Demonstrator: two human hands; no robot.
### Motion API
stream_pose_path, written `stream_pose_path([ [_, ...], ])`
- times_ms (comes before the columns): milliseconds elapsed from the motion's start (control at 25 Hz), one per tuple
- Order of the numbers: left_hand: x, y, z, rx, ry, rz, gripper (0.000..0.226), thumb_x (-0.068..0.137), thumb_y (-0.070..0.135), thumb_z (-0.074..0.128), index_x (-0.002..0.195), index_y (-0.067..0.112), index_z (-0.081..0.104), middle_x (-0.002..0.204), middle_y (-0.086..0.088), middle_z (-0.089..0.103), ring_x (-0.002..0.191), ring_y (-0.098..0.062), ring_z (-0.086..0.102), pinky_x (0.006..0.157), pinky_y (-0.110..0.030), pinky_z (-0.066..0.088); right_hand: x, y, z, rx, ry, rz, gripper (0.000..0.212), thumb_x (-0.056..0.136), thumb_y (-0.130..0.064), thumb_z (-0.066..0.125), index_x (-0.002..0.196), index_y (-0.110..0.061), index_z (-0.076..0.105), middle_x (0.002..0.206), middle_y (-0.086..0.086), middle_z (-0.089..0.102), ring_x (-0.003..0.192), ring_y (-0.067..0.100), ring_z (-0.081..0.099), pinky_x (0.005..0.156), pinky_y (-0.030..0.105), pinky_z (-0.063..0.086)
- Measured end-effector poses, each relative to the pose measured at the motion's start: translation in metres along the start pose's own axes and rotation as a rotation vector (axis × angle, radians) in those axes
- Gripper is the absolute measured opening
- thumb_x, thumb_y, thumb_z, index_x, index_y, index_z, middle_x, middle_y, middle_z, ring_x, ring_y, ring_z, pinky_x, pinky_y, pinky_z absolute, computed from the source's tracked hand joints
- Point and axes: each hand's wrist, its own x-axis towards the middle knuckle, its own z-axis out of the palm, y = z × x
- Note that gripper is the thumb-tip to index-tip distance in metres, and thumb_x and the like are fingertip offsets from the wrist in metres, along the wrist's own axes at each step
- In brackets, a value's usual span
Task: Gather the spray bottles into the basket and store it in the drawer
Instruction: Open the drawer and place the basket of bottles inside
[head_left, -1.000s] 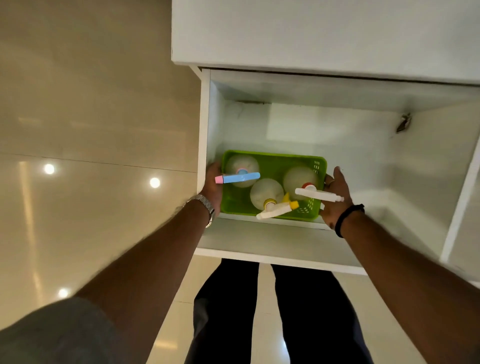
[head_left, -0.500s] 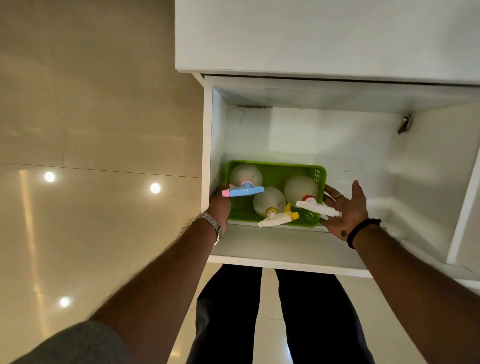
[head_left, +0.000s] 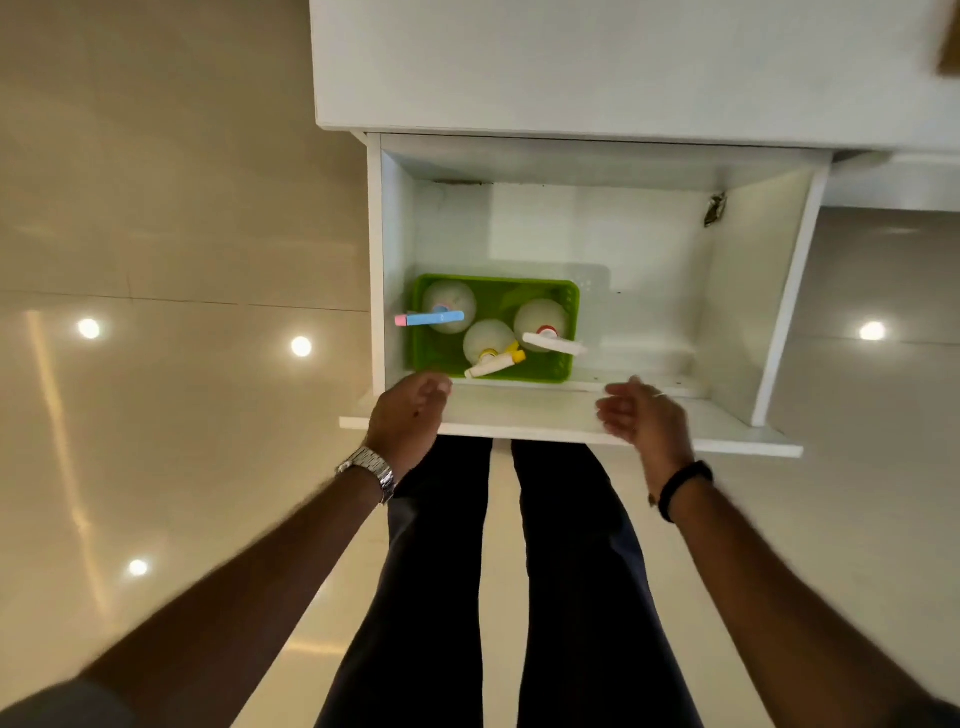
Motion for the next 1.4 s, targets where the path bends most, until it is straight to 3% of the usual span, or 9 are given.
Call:
stream_pose_path([
  [120,-0.040,0.020,0.028,-0.524,-0.045,-0.500,0.045,0.102,0.040,0.043,0.087,0.007,0.071,0.084,-0.007,0.076,0.076,-0.023,0.070,0.074,-0.034,0.052,-0.029,0.028,-0.013,-0.032,-0.067,0.271,0.050,0.104,-0.044,0.046,0.096,-0.003,0.072,0.091,0.015,0.075,0.083,0.028,0.070,0.077,0.034,0.057],
  [240,-0.051,0.030,0.058,-0.981,-0.025,-0.979,0.075,0.098,0.064,0.025,0.131,0.003,0.054,0.126,-0.018,0.065,0.116,-0.036,0.063,0.097,-0.044,0.050,-0.027,0.038,-0.019,0.374,0.088,0.491,0.058,0.100,-0.051,0.048,0.124,0.000,0.061,0.121,0.022,0.066,0.101,0.033,0.065,0.093,0.042,0.054],
  [360,-0.032,0.055,0.066,-1.477,0.173,-1.062,0.086,0.092,0.072,0.028,0.155,0.014,0.028,0.156,-0.016,0.040,0.142,-0.036,0.040,0.118,-0.052,0.030,-0.010,0.019,-0.011,0.831,0.196,0.489,0.073,0.095,-0.060,0.049,0.150,-0.014,0.041,0.143,0.018,0.052,0.124,0.038,0.056,0.110,0.054,0.045],
  [480,-0.008,0.089,0.048,-1.571,0.303,-1.198,0.081,0.088,0.075,0.033,0.153,0.027,0.030,0.156,-0.008,0.037,0.142,-0.033,0.038,0.118,-0.057,0.028,0.002,-0.006,-0.007,0.949,0.263,0.573,0.087,0.086,-0.070,0.048,0.159,-0.028,0.026,0.159,0.014,0.034,0.139,0.041,0.042,0.113,0.063,0.037],
  [560,0.002,0.106,0.039,-1.513,0.293,-1.204,0.076,0.091,0.072,0.032,0.153,0.028,0.030,0.156,-0.005,0.036,0.145,-0.032,0.034,0.120,-0.057,0.023,0.005,-0.020,-0.008,0.956,0.244,0.605,0.091,0.083,-0.069,0.049,0.160,-0.031,0.022,0.165,0.014,0.025,0.146,0.042,0.033,0.115,0.066,0.030],
  [720,0.015,0.120,0.031,-1.553,0.257,-1.111,0.073,0.085,0.073,0.042,0.140,0.024,0.047,0.123,-0.010,0.056,0.122,-0.035,0.054,0.112,-0.054,0.038,0.006,-0.053,-0.002,1.017,0.208,0.562,0.087,0.085,-0.064,0.053,0.159,-0.028,0.025,0.162,0.013,0.029,0.143,0.043,0.038,0.113,0.066,0.034],
  [1080,0.071,0.176,-0.013,-1.542,0.108,-0.807,0.085,0.088,0.069,0.038,0.156,0.021,0.022,0.162,-0.017,0.025,0.146,-0.044,0.028,0.118,-0.059,0.025,0.030,-0.157,0.020,0.923,0.143,0.421,0.087,0.091,-0.060,0.049,0.163,-0.027,0.013,0.169,0.017,0.013,0.152,0.045,0.022,0.116,0.069,0.024],
  [1240,0.101,0.193,-0.031,-1.560,0.049,-0.699,0.090,0.087,0.072,0.035,0.158,0.018,0.017,0.161,-0.025,0.020,0.142,-0.049,0.030,0.115,-0.061,0.031,0.043,-0.198,0.027,0.923,0.070,0.334,0.084,0.096,-0.060,0.042,0.164,-0.023,0.008,0.170,0.019,0.008,0.153,0.047,0.018,0.118,0.069,0.021],
  [1400,0.126,0.212,-0.044,-1.540,-0.010,-0.581,0.100,0.084,0.077,0.032,0.153,0.004,0.027,0.142,-0.030,0.042,0.121,-0.045,0.051,0.107,-0.055,0.043,0.049,-0.231,0.035,0.963,-0.056,0.244,0.082,0.096,-0.060,0.045,0.158,-0.011,0.024,0.161,0.024,0.030,0.142,0.046,0.039,0.116,0.062,0.034],
])
